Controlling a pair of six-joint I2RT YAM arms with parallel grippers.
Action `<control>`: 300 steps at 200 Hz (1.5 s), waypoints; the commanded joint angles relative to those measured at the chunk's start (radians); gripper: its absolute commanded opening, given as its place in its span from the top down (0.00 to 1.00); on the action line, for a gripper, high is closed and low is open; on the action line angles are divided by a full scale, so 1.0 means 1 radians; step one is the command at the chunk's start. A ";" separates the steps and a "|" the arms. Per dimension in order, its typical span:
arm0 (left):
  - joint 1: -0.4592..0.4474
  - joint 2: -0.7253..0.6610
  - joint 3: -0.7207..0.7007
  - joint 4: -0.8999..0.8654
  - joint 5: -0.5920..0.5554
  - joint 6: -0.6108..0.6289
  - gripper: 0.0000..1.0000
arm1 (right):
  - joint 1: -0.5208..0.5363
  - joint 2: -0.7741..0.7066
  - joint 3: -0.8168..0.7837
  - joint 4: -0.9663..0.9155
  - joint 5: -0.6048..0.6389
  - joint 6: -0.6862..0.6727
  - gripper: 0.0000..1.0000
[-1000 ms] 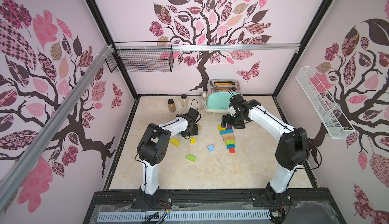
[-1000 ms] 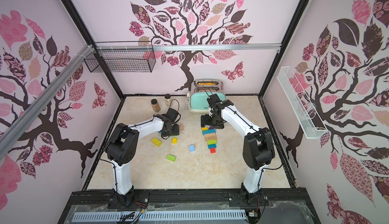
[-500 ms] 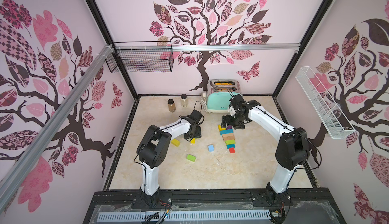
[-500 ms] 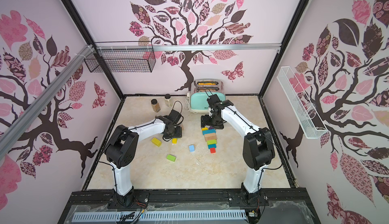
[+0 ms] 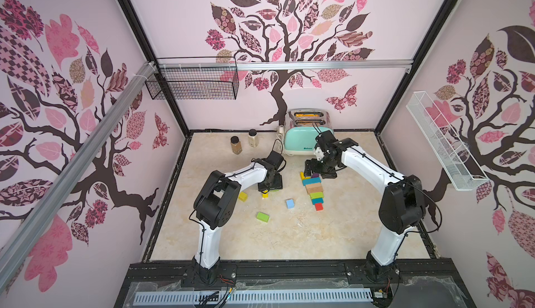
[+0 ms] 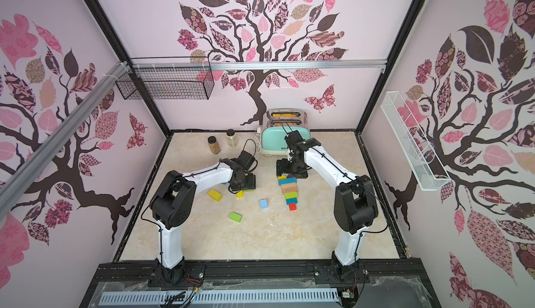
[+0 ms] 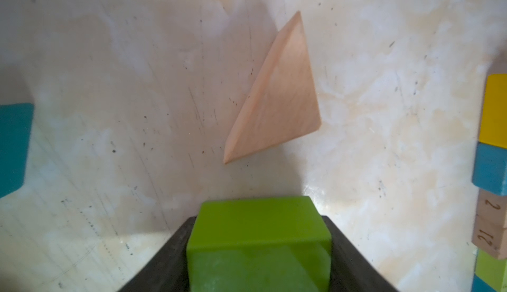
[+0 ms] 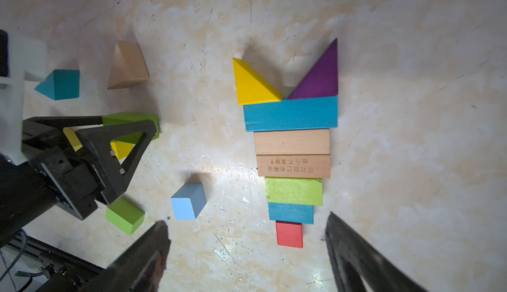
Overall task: Assemble a carrot with building blocks
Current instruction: Place the building block at the center of the board, then assemble the building block at the center of the board.
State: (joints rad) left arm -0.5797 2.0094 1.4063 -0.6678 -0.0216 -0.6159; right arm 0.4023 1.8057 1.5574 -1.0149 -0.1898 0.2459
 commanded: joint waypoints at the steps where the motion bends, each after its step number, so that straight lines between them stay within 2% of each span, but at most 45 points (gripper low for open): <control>1: -0.002 0.022 0.030 -0.010 0.001 0.002 0.19 | -0.003 -0.016 0.012 0.009 0.001 0.000 0.07; 30: -0.001 -0.001 0.029 -0.007 -0.005 -0.001 0.14 | -0.002 -0.012 0.022 0.004 0.001 0.000 0.07; 59: 0.016 -0.099 0.030 -0.036 -0.057 -0.014 0.11 | -0.002 -0.017 0.043 -0.010 0.007 -0.006 0.07; 93: 0.159 -0.269 -0.053 -0.039 0.024 -0.120 0.10 | -0.002 -0.006 0.073 -0.013 -0.004 -0.029 0.07; 115: 0.243 -0.323 -0.104 0.011 0.053 -0.192 0.07 | -0.002 0.053 0.146 -0.019 -0.037 -0.049 0.06; 143: 0.335 -0.282 -0.117 0.024 0.139 -0.277 0.07 | 0.012 0.156 0.285 -0.023 -0.058 -0.066 0.05; 169: 0.346 -0.240 -0.112 0.044 0.134 -0.293 0.07 | 0.027 0.244 0.417 -0.059 -0.037 -0.077 0.05; 201: 0.348 -0.171 -0.080 0.014 0.136 -0.334 0.11 | 0.042 0.259 0.427 -0.056 -0.020 -0.086 0.06; 226: 0.351 -0.160 -0.111 0.049 0.125 -0.366 0.14 | 0.048 0.271 0.428 -0.046 -0.029 -0.086 0.06; 300: 0.359 -0.110 -0.107 0.073 0.083 -0.349 0.19 | 0.093 0.342 0.513 -0.050 -0.046 -0.093 0.07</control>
State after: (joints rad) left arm -0.2279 1.8721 1.2991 -0.6098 0.0879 -0.9695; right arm 0.4759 2.1292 2.0174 -1.0584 -0.2279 0.1654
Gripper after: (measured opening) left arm 0.818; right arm 0.935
